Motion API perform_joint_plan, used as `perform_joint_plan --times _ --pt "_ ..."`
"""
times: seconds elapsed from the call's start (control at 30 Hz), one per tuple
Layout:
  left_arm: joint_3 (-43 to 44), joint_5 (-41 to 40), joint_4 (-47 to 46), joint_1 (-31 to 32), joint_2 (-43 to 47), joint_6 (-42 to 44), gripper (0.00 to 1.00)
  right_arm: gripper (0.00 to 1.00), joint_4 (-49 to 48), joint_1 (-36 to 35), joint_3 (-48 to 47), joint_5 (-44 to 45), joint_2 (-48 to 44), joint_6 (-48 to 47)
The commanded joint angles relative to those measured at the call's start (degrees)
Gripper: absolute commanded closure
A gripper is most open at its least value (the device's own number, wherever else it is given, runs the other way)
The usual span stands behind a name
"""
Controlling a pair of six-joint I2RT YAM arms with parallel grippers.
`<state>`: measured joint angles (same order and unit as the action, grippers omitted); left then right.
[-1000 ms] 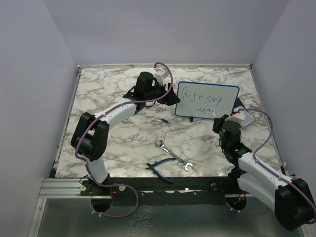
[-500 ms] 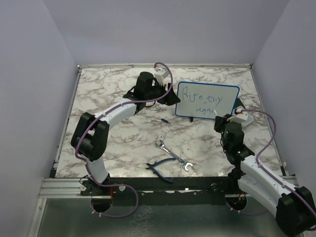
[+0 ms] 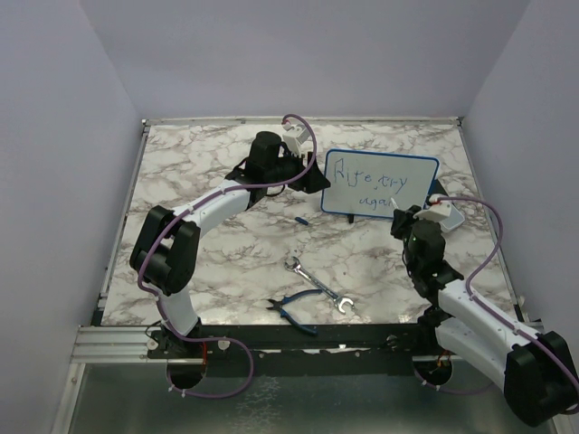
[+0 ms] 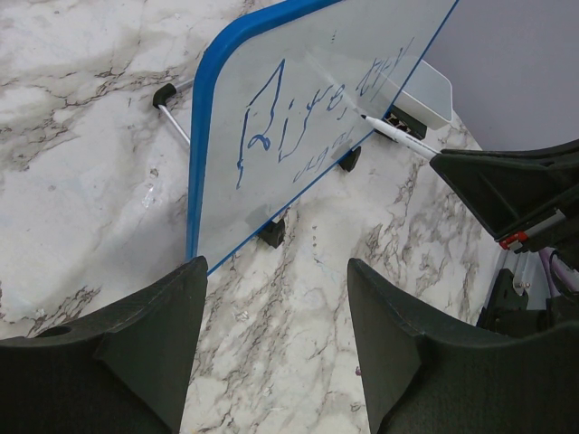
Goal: Write a sentence on the whiteboard
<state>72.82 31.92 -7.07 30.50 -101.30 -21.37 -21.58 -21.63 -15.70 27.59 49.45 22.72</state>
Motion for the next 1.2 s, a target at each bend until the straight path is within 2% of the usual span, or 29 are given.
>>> perform_joint_plan --times 0.0,0.4,0.73,1.17 --pt "0.2 1.0 0.7 0.3 2.0 0.7 0.36 0.99 -1.8 0.2 -1.3 1.5 0.1 -1.1" --pt "0.2 1.0 0.8 0.3 2.2 0.7 0.36 0.99 -2.9 0.2 -1.3 2.0 1.7 -1.4" --pt "0.2 1.0 0.7 0.4 2.3 0.7 0.36 0.99 4.4 0.2 -0.9 3.0 -4.7 0.6" --pt "0.2 1.1 0.8 0.3 2.2 0.7 0.36 0.99 2.9 0.2 -1.3 4.2 -0.5 0.8"
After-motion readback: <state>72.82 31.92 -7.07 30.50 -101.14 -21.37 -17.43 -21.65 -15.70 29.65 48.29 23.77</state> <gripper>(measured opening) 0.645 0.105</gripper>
